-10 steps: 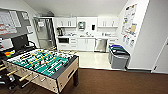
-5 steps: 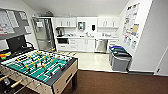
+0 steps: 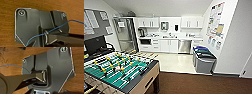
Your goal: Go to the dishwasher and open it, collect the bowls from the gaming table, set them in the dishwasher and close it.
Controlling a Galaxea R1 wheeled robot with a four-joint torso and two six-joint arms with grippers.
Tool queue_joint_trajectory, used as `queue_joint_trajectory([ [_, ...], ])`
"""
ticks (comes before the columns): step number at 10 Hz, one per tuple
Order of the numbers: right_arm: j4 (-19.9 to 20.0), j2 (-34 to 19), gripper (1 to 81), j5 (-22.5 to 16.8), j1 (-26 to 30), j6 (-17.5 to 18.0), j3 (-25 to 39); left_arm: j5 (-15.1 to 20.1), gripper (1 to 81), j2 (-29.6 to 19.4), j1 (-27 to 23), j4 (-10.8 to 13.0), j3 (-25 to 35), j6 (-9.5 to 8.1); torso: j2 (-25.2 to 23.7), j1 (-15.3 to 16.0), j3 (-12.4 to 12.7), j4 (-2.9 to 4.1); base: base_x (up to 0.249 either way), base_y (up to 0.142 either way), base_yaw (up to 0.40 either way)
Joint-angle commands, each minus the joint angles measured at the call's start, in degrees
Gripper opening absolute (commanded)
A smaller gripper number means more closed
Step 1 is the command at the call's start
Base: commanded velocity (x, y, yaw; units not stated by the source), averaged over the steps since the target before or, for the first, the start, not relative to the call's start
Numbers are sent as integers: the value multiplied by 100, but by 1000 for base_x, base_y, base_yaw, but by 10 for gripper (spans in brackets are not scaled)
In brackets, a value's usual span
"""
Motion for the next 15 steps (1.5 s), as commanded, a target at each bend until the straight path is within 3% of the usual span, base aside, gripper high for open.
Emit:
queue_joint_trajectory([
  [1, -52, -122, 811, -350, 218, -19, 76, 317, 811, -72, -249, 26, 60, 2, 0, 0, 0, 0, 194, 0, 0],
  [15, -34, -122, 811, -350, 245, -11, 58, 317, 811, -72, -249, 26, 68, 11, 0, -2, 0, 0, 220, 0, 0],
])
